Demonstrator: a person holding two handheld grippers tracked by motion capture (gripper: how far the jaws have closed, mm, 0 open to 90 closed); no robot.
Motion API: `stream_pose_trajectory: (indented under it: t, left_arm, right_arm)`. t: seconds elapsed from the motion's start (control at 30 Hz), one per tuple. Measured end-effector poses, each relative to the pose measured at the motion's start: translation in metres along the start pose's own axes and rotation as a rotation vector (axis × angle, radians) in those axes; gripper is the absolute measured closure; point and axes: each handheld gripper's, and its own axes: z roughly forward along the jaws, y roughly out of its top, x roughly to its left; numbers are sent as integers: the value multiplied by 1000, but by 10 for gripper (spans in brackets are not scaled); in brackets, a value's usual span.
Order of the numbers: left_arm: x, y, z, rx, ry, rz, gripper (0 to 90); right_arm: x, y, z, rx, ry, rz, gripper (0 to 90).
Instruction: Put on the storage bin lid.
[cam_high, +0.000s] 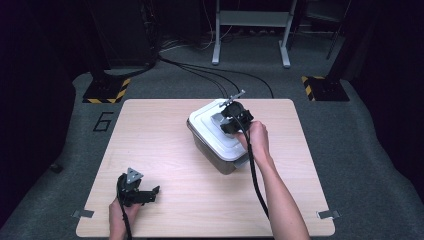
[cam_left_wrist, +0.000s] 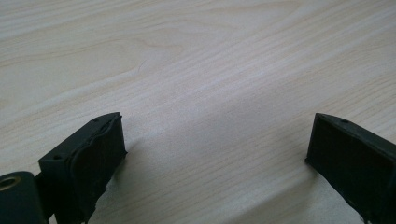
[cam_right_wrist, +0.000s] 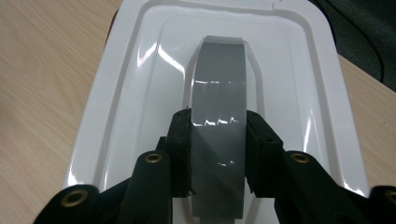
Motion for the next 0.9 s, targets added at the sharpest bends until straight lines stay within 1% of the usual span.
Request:
stream_pose_trajectory:
  t: [0.07,0.17,0.2,0.3,0.33,0.37,0.4,0.53,0.6,0.63,0.7,0.73,0.77,0.8,0.87,0.9]
  left_arm:
    - [0,0,0,0,0,0,43]
    - [0,0,0,0,0,0,42]
    - [0,0,0,0,0,0,42]
    - [0,0,0,0,0,0,43]
    - [0,0,0,0,0,0,42]
    - [0,0,0,0,0,0,43]
    - [0,0,0,0,0,0,42]
    - [0,0,0,0,0,0,42]
    - [0,0,0,0,0,0,42]
    - [0,0,0,0,0,0,42]
    - [0,0,0,0,0,0,43]
    - [0,0,0,0,0,0,42]
    - [0,0,0,0,0,0,42]
    - [0,0,0,0,0,0,42]
    - [0,0,0,1,0,0,42]
    - [0,0,0,0,0,0,42]
  right_arm:
    - [1,0,4,0,2,-12,668]
    - [2,0,7,8,10,-10,668]
    - [1,0,8,4,10,-18,667]
    - [2,0,11,11,26,-23,667]
    - [4,0,12,11,26,-13,668]
    - [5,-1,12,27,24,-12,667]
    - [5,-1,14,17,21,-14,667]
    - [4,-3,15,18,33,-19,666]
    - [5,-4,15,27,27,-19,666]
    - [4,-6,16,26,32,-28,665]
    - [3,-7,16,16,36,-24,664]
    - [3,-7,16,14,35,-39,662]
    - [3,-7,15,15,32,-40,647]
    - [3,-7,14,17,30,-34,610]
    - [2,-7,11,19,32,-36,569]
    - [2,-7,9,22,32,-25,535]
